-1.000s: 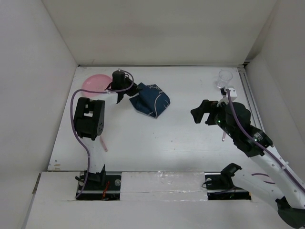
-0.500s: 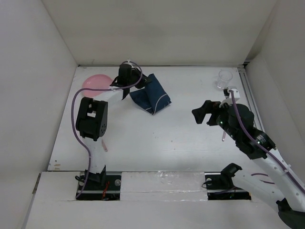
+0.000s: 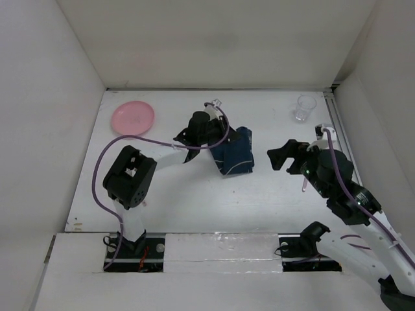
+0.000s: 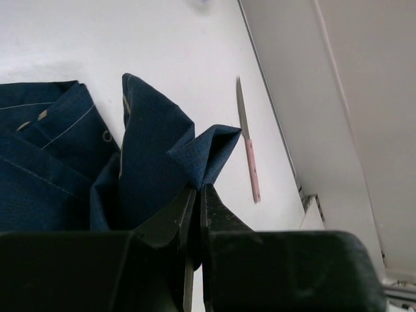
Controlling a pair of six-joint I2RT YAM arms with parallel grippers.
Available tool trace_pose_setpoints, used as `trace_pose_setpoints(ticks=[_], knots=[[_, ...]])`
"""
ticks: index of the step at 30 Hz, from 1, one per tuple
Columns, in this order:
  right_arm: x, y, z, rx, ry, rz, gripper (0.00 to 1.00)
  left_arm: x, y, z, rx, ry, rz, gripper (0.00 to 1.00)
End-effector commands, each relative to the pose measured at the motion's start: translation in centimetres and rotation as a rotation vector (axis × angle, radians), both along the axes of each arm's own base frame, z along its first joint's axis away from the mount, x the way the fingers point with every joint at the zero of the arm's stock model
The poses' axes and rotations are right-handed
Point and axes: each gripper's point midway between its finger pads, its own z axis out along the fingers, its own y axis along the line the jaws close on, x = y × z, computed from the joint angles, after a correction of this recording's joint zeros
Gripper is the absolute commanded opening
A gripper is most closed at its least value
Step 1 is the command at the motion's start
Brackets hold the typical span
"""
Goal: Set the dinner table for one person
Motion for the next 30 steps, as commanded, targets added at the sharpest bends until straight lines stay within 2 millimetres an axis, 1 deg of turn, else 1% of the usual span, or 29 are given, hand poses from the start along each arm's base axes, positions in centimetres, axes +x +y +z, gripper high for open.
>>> trace_pose_setpoints(ticks=[1,2,4,5,6,7,8,9,10,11,12,13,15,16,17,18,19,20,21,22,23,24,25,26,27,28,29,30], knots=[[0.2,-1.5,0.7,0.039,-0.022,-0.097,1.0,-2.6,-0.7,2.7,-0.047,-0.114,-0.053,0.01],[0.3,-1.9,0.5,0.038,-0.014,-0.123,1.0,-4.3,-0.9,2.1,-0.047,-0.098,-0.074,0.01],[0.2,-2.1,0.7,0.054,-0.019,-0.137,1.0,-5.8,-1.1,2.1,-0.045,-0.106,-0.074,0.01],[0.1,-2.4,0.9,0.058,-0.027,-0.146,1.0,-7.6,-1.7,3.0,-0.056,-0.123,-0.095,0.01],[0.1,-2.4,0.9,0.058,-0.027,-0.146,1.0,-8.8,-1.7,2.1,-0.033,-0.119,-0.102,0.01],[0.0,-2.4,1.0,0.074,-0.033,-0.148,1.0,-9.7,-1.8,2.1,-0.026,-0.131,-0.104,0.01],[0.0,-2.4,1.0,0.074,-0.033,-0.148,1.0,-10.1,-1.8,1.9,-0.001,-0.148,-0.068,0.01],[0.1,-2.3,1.2,0.08,-0.04,-0.147,1.0,-12.1,-2.3,2.4,0.005,-0.165,-0.082,0.0],[0.2,-2.3,0.9,0.08,-0.04,-0.147,1.0,-12.5,-2.2,2.5,0.013,-0.172,-0.06,0.0],[0.2,-2.3,0.9,0.08,-0.04,-0.147,1.0,-12.2,-2.0,2.6,0.032,-0.177,-0.01,0.0],[0.2,-2.1,0.9,0.09,-0.036,-0.139,1.0,-12.4,-1.7,2.3,0.048,-0.165,-0.011,0.0],[0.4,-1.9,0.9,0.088,-0.033,-0.139,1.0,-12.3,-1.8,3.4,0.03,-0.179,-0.009,0.0],[0.6,-1.5,0.4,0.092,-0.021,-0.133,1.0,-10.8,-0.8,3.1,0.075,-0.155,0.044,0.0],[0.6,-1.2,0.7,0.102,-0.028,-0.119,1.0,-8.5,-0.3,4.1,0.081,-0.172,0.083,0.0],[0.7,-1.1,0.5,0.102,-0.028,-0.119,1.0,-7.4,0.3,3.7,0.11,-0.148,0.105,0.0],[0.8,-1.1,0.7,0.109,-0.036,-0.118,1.0,-5.5,0.6,4.6,0.106,-0.17,0.133,0.0],[0.7,-0.9,0.7,0.111,-0.034,-0.108,1.0,-2.6,2.1,2.8,0.156,-0.129,0.172,0.0],[0.9,-0.7,0.8,0.113,-0.036,-0.108,1.0,0.2,2.3,5.7,0.123,-0.157,0.205,0.0],[1.0,-0.7,1.0,0.118,-0.043,-0.108,1.0,2.0,2.6,6.1,0.116,-0.142,0.196,0.0],[1.0,-0.7,1.0,0.118,-0.044,-0.108,1.0,3.8,3.4,6.2,0.126,-0.119,0.208,0.0],[1.2,-0.5,1.0,0.118,-0.044,-0.108,1.0,8.9,5.3,8.5,0.106,-0.141,0.28,0.0],[1.4,-0.4,0.8,0.113,-0.036,-0.108,1.0,11.0,6.3,9.7,0.106,-0.153,0.303,0.0],[1.2,-0.3,1.4,0.113,-0.05,-0.092,1.0,12.9,6.9,11.3,0.119,-0.197,0.291,0.0],[1.4,-0.2,1.8,0.115,-0.052,-0.091,1.0,15.7,8.8,8.5,0.188,-0.133,0.312,0.0],[1.4,-0.2,1.8,0.104,-0.056,-0.089,1.0,17.9,8.8,16.8,0.123,-0.291,0.312,0.0],[1.3,-0.1,1.9,0.1,-0.048,-0.08,1.0,18.5,8.7,18.8,0.118,-0.337,0.26,0.0],[1.3,-0.2,1.7,0.086,-0.044,-0.078,1.0,18.8,9.1,19.4,0.153,-0.352,0.229,0.0],[1.2,-0.2,2.1,0.092,-0.051,-0.078,1.0,19.6,9.4,23.5,0.106,-0.467,0.221,0.0]])
